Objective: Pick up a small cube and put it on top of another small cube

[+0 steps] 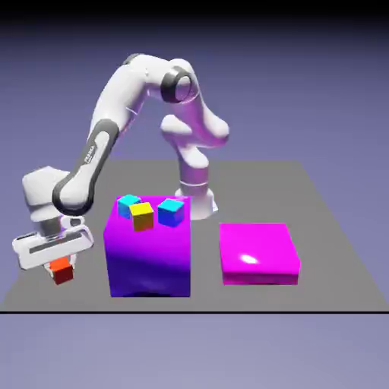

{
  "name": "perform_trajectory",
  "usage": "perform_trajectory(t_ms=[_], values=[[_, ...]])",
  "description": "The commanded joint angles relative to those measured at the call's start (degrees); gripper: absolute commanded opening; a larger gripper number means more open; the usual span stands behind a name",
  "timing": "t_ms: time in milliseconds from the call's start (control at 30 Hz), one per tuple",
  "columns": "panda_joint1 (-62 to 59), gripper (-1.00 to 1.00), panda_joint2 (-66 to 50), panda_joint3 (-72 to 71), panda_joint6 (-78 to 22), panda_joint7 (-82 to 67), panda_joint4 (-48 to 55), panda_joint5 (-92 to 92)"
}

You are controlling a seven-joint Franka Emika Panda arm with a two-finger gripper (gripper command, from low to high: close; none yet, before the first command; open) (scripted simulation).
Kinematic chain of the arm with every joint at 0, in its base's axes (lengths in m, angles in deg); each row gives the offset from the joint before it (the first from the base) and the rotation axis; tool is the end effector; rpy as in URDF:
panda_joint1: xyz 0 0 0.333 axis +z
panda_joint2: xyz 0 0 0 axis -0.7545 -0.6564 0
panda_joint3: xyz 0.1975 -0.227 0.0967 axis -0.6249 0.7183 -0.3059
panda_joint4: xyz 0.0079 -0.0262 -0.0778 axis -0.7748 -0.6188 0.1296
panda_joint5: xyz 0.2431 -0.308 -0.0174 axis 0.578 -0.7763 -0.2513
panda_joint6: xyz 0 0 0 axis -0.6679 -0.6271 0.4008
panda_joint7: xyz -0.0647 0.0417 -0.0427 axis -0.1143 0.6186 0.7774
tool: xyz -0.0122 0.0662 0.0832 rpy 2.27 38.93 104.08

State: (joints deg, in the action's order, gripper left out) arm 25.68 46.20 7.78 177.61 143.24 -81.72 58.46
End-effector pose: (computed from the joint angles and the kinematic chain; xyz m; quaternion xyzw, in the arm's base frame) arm 0.4775 -0.3693 0.2343 -0.0428 0.9817 0.1191 0.1424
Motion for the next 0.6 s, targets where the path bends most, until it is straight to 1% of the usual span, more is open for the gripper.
perform_trajectory(t_ms=[0,367,467,500,567], values=[[-0.4,-1.00,2.1,-0.9,-2.2,-1.8,-0.2,-2.1],[-3.0,-1.00,24.9,-11.4,-28.1,-19.9,-1.7,-23.7],[-1.8,-1.00,29.3,-14.3,-35.5,-20.7,-1.4,-27.7],[-0.6,-1.00,29.1,-14.9,-37.1,-18.6,-0.9,-27.5],[-0.5,-1.00,29.0,-14.9,-37.2,-18.4,-0.9,-27.5]])
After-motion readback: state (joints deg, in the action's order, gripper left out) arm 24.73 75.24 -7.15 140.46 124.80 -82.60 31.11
